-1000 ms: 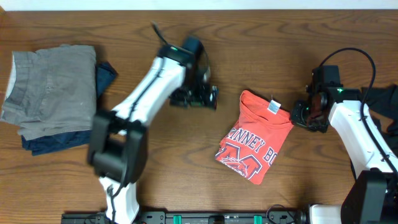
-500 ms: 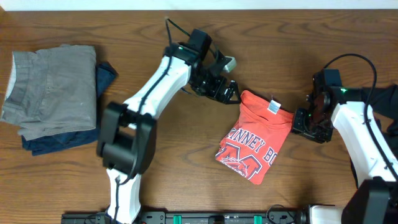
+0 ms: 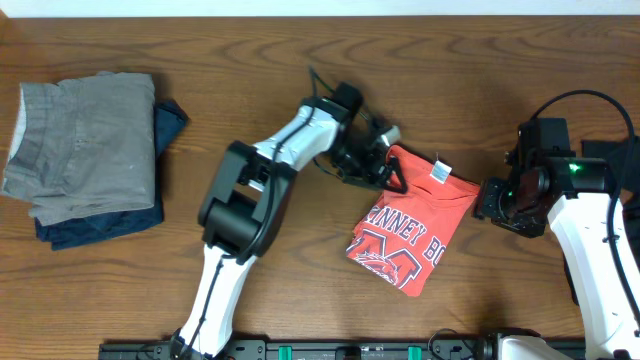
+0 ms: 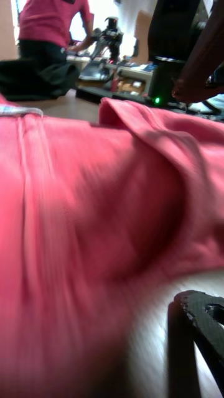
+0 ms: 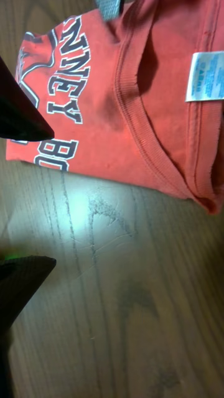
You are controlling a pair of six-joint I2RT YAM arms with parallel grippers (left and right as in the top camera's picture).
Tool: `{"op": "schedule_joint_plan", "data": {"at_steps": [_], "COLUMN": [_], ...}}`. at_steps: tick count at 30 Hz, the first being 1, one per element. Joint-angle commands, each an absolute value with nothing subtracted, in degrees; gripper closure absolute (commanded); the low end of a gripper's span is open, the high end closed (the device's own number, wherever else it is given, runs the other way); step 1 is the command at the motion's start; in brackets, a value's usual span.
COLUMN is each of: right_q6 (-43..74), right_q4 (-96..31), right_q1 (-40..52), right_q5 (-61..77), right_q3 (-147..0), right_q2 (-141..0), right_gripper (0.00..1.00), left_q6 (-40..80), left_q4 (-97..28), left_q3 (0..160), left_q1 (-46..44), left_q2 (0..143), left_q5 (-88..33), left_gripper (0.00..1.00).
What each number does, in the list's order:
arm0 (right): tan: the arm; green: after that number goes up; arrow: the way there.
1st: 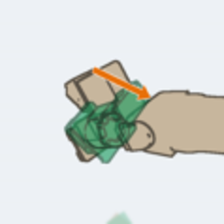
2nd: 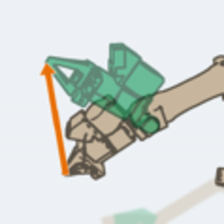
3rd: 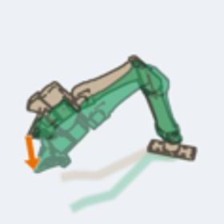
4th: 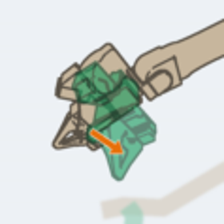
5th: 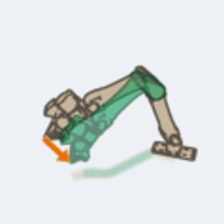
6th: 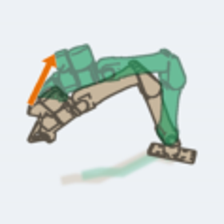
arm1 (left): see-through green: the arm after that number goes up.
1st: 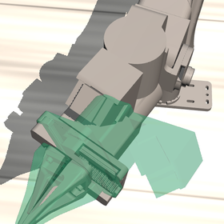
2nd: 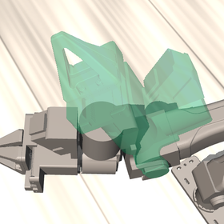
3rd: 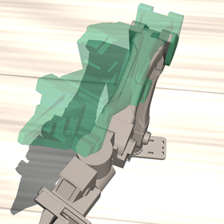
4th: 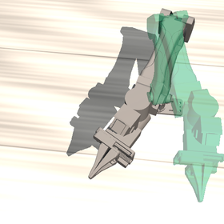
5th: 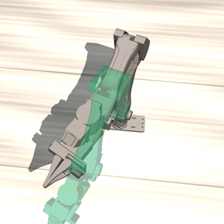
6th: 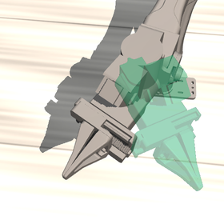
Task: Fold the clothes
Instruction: 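Lift the folded shirt with the left gripper onto the left clothes stack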
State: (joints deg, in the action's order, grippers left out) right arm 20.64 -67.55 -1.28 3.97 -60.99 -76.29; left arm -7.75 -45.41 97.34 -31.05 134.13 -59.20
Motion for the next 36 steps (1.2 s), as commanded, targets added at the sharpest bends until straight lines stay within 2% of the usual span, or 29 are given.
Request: {"op": "schedule_joint_plan", "data": {"at_steps": [1,3,4,5,8,9,11,13,14,16,19,27,32,36], "right_q6": [20.51,20.51,20.51,20.51,20.51,20.51,20.51,20.51,20.51,20.51,20.53,20.53,20.51,20.51], "right_q4": [-67.66,-67.59,-67.55,-67.53,-67.57,-67.64,-67.79,-67.96,-68.01,-68.01,-67.96,-67.92,-68.14,-68.16], "right_q1": [-2.46,-2.46,-2.46,-2.46,-2.46,-2.46,-2.46,-2.46,-2.46,-2.46,-2.46,-4.08,-5.45,-5.98], "right_q5": [2.81,2.76,2.76,2.76,2.76,2.74,2.37,1.58,1.23,0.97,0.16,-0.03,-0.03,-0.01], "right_q3": [-61.89,-61.89,-61.89,-61.89,-61.89,-61.89,-61.89,-61.89,-61.89,-61.89,-61.89,-61.89,-61.89,-61.89], "right_q2": [-75.59,-75.59,-75.59,-75.59,-75.59,-75.59,-75.59,-75.59,-75.59,-75.59,-75.59,-75.59,-75.59,-75.59], "right_gripper": [0.43,0.43,0.43,0.43,0.43,0.43,0.43,0.43,0.44,0.43,0.44,0.44,0.45,0.45], "left_q6": [-7.42,-7.44,-7.42,-7.44,-7.05,-6.37,-4.21,-2.02,-1.58,-1.58,-1.61,-1.63,-1.61,-1.50], "left_q4": [-45.52,-45.12,-44.53,-43.94,-42.04,-41.80,-41.45,-41.52,-41.76,-42.44,-43.83,-46.78,-44.18,-41.36], "left_q3": [96.62,96.62,96.64,96.64,97.03,97.34,98.41,99.83,100.71,101.75,102.37,102.37,102.37,102.37], "left_q1": [-34.37,-36.12,-36.86,-37.23,-37.26,-36.80,-35.22,-33.23,-31.92,-29.82,-25.96,-13.34,-2.66,5.72], "left_q2": [139.04,139.09,138.96,138.85,138.76,138.76,138.74,138.56,138.17,137.12,133.32,116.62,107.92,105.01], "left_q5": [-56.58,-56.58,-56.58,-56.55,-56.49,-56.31,-56.31,-56.31,-56.31,-56.12,-52.38,-32.93,-25.63,-24.14], "left_gripper": [0.02,0.01,0.04,0.12,0.56,0.68,0.77,0.81,0.88,0.93,0.94,0.94,0.94,0.94]}}
